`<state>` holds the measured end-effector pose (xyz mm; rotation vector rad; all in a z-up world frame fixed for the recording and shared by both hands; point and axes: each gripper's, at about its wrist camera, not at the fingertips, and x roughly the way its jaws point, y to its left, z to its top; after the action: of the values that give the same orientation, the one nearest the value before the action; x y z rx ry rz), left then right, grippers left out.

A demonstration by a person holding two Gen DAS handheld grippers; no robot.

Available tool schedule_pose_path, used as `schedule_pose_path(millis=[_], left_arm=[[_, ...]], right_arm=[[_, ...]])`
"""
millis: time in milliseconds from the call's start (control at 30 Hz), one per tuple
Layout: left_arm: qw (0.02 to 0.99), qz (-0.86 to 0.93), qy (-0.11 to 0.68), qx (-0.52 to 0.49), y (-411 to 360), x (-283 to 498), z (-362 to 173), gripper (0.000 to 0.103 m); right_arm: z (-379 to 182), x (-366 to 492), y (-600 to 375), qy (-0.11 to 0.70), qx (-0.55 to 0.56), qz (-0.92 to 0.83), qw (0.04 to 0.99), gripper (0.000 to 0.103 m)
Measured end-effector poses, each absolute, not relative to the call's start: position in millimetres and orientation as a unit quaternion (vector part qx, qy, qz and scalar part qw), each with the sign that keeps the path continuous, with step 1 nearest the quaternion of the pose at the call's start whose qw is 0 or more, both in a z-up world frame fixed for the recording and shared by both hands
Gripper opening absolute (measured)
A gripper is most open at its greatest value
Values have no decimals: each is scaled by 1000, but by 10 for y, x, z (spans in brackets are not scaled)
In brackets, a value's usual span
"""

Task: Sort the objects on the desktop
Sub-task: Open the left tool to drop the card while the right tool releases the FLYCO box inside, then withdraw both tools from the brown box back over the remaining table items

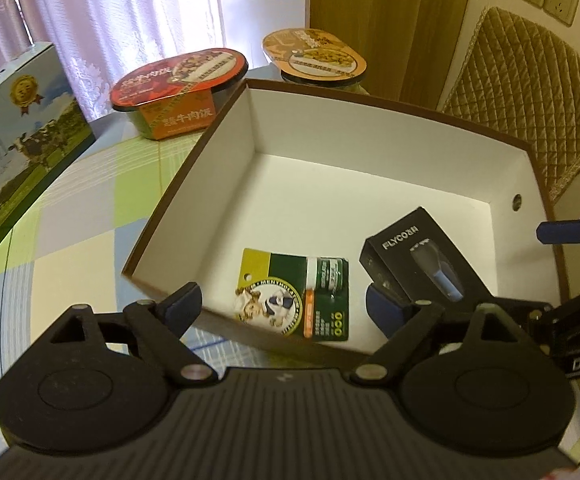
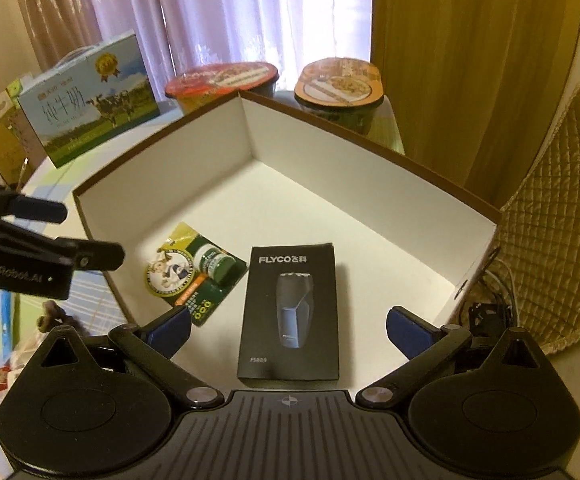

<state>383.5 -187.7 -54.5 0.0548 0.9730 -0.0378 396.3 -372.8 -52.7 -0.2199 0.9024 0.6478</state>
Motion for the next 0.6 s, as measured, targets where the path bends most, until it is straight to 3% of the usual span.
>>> schedule_pose_path(millis=[600], left_arm=[[898, -11, 440, 24, -1805, 3047, -159, 88]], right_arm=[[-243, 3317, -3854, 406, -67, 281, 867, 101]])
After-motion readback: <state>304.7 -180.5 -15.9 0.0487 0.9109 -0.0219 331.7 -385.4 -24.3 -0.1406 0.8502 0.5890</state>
